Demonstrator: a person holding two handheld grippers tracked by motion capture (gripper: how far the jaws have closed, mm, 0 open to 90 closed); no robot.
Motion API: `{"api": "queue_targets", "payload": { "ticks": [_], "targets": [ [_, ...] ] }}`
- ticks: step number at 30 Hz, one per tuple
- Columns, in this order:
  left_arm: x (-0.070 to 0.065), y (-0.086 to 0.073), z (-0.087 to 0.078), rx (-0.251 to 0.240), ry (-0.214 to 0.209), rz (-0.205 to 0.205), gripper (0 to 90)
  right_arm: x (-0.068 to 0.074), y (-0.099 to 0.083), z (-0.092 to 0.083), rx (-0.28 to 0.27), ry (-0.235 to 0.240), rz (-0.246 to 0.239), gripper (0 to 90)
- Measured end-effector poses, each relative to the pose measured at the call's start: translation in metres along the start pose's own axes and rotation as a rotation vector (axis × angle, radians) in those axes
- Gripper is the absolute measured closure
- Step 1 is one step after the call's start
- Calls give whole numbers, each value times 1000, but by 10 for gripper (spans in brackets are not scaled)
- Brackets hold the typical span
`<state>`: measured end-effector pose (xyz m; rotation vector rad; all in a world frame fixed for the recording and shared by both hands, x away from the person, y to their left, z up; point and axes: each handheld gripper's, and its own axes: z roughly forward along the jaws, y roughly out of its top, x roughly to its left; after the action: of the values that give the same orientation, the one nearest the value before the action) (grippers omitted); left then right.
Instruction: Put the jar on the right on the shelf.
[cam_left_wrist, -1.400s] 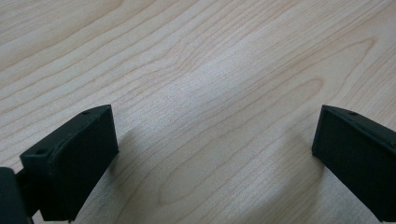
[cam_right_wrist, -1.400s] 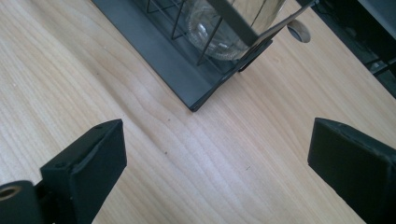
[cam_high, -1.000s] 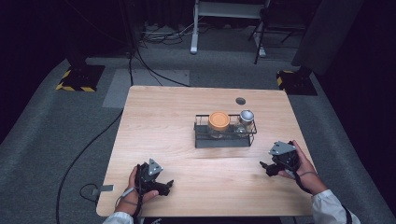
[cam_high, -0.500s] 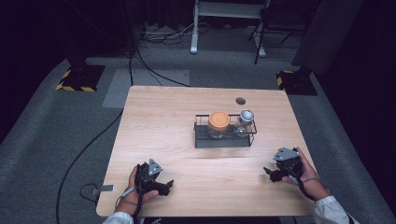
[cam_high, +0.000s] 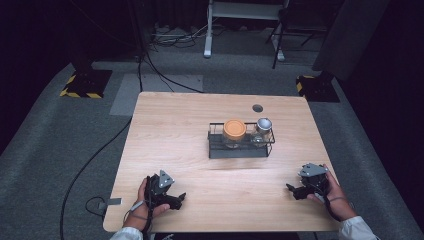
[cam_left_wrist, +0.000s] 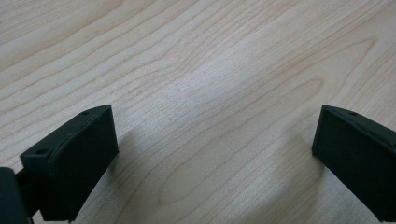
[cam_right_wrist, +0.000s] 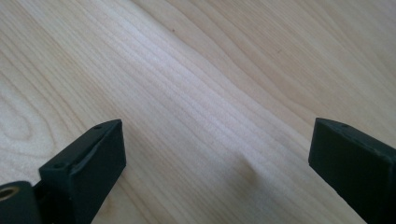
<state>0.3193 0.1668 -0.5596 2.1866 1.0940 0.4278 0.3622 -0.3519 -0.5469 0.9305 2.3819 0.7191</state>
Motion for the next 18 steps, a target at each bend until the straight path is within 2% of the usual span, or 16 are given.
{"api": "queue_targets", "payload": {
  "ticks": [2, 3, 4, 9, 18],
  "targets": [
    [0, 0, 0, 0, 1, 0, 0, 0, -5, 0, -5, 5, 18, 37],
    [0, 0, 0, 0, 1, 0, 0, -1, -9, -1, -18, 17, 46, 35],
    [0, 0, 0, 0, 1, 0, 0, -1, -9, -1, -18, 17, 46, 35],
    [0, 1, 1, -1, 1, 0, 0, -5, -23, -4, -52, 54, 133, 19],
    [0, 1, 1, -1, 1, -2, 0, -9, -42, -9, -84, 105, 215, 5]
  ]
}}
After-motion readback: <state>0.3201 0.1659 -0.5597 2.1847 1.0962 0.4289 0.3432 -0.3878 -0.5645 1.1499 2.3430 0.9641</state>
